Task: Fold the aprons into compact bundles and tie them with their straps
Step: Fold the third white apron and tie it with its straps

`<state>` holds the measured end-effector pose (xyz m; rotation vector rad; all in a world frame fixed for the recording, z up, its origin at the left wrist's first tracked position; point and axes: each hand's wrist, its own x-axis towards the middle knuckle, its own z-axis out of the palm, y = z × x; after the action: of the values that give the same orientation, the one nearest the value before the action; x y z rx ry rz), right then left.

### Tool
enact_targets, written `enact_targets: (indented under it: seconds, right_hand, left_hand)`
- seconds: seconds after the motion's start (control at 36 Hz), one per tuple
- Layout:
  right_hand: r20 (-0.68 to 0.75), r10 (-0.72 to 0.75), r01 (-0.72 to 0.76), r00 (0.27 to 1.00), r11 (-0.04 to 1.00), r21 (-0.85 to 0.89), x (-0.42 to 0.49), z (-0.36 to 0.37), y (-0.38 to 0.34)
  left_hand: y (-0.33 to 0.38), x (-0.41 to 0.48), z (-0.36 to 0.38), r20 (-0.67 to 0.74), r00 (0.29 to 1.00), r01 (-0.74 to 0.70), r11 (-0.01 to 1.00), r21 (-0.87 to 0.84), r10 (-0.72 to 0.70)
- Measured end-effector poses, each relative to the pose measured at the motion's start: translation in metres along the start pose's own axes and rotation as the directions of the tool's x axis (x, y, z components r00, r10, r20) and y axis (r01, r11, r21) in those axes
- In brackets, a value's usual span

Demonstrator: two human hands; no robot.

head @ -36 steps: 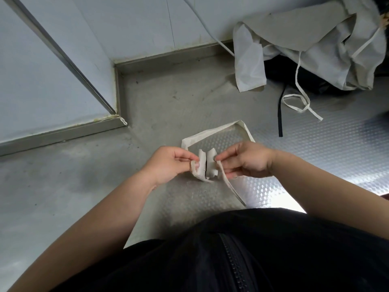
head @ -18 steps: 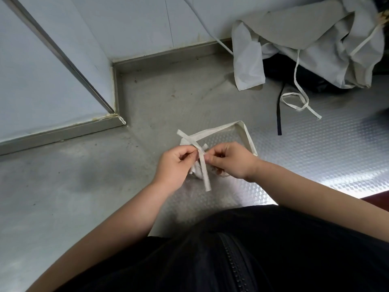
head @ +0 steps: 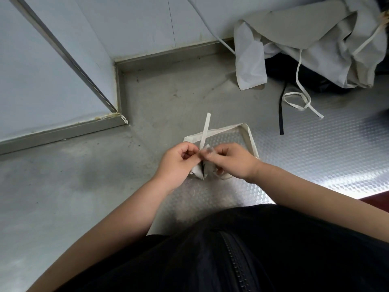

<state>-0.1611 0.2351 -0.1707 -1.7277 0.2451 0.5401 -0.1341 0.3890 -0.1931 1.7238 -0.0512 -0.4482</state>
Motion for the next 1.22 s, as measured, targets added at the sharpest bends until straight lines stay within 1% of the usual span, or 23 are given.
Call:
enact_targets:
  seconds: [0.08,0.17,0.22,0.28,0.31,0.36,0.42,0.5,0.56,0.67,0.81,0.86,0.92,0.97,1.06,1.11,1.17,1.22]
  right_hand:
    - [-0.056,0.026,-0.024,0.998,0.999,0.043,0.002,0.003,0.001]
    - [-0.132,0.015,-0.013,0.991,1.000,0.015,0.004,0.006,0.005]
    - [-0.178,-0.020,0.018,0.984,1.000,-0.013,0.006,0.008,0.007]
    - [-0.231,-0.085,0.074,0.969,0.996,-0.054,0.009,0.008,0.009]
    - [-0.233,-0.118,0.101,0.965,0.991,-0.084,0.010,0.008,0.010]
    - [-0.193,-0.200,0.163,0.961,0.968,-0.193,0.009,0.008,0.008]
    - [-0.119,-0.255,0.207,0.960,0.926,-0.315,0.007,0.007,0.004]
    - [-0.007,-0.249,0.221,0.968,0.872,-0.437,0.004,0.004,0.001]
    - [0.035,-0.250,0.235,0.968,0.841,-0.488,0.005,0.004,0.003]
    - [0.018,-0.249,0.218,0.968,0.808,-0.548,0.007,0.004,0.002]
    - [0.066,-0.142,0.156,0.988,0.856,-0.493,0.009,-0.001,-0.008]
    - [0.106,-0.114,0.152,0.988,0.853,-0.499,0.010,-0.004,-0.011]
    - [0.117,-0.167,0.204,0.979,0.806,-0.555,0.009,-0.004,-0.009]
    - [0.069,-0.295,0.273,0.953,0.740,-0.615,0.010,-0.002,0.000]
    - [-0.018,-0.465,0.344,0.885,0.679,-0.649,0.013,0.001,0.012]
    - [-0.043,-0.549,0.386,0.835,0.639,-0.665,0.013,0.003,0.015]
    - [-0.069,-0.591,0.395,0.804,0.618,-0.679,0.012,0.006,0.018]
    - [-0.119,-0.606,0.375,0.787,0.622,-0.688,0.013,0.009,0.021]
  left_hand:
    - [-0.003,0.000,-0.001,0.027,0.999,-0.022,1.000,0.013,0.022]
    - [-0.003,-0.001,-0.002,0.044,0.999,-0.028,1.000,0.001,0.028]
    - [-0.002,-0.002,-0.002,0.042,0.998,-0.036,0.999,-0.007,0.037]
    - [-0.002,-0.003,-0.002,0.043,0.998,-0.044,0.999,-0.004,0.044]
    - [-0.002,-0.003,-0.002,0.044,0.998,-0.048,0.999,-0.002,0.048]
    - [-0.002,-0.003,-0.002,0.045,0.998,-0.049,0.999,-0.009,0.050]
    - [-0.002,-0.003,-0.003,0.041,0.998,-0.038,0.999,-0.033,0.039]
    - [-0.004,-0.002,-0.002,0.018,1.000,-0.021,0.998,-0.064,0.022]
    - [-0.005,-0.001,-0.002,0.019,1.000,-0.014,0.998,-0.062,0.015]
    - [-0.004,0.000,0.000,0.026,1.000,-0.014,0.998,-0.056,0.015]
    - [-0.003,-0.002,0.000,0.015,1.000,0.006,0.996,-0.086,-0.005]
    - [-0.002,-0.002,0.002,0.013,1.000,0.020,0.995,-0.095,-0.019]
    - [-0.001,-0.002,0.003,0.019,1.000,0.022,0.996,-0.084,-0.020]
    - [0.001,-0.002,0.005,0.031,0.999,0.028,0.997,-0.074,-0.025]
    - [0.004,0.000,0.004,0.039,0.998,0.046,0.996,-0.077,-0.043]
    - [0.004,0.000,0.004,0.043,0.998,0.053,0.995,-0.085,-0.050]
    - [0.004,0.000,0.004,0.045,0.997,0.060,0.994,-0.092,-0.056]
    - [0.006,-0.001,0.004,0.047,0.997,0.070,0.993,-0.094,-0.066]
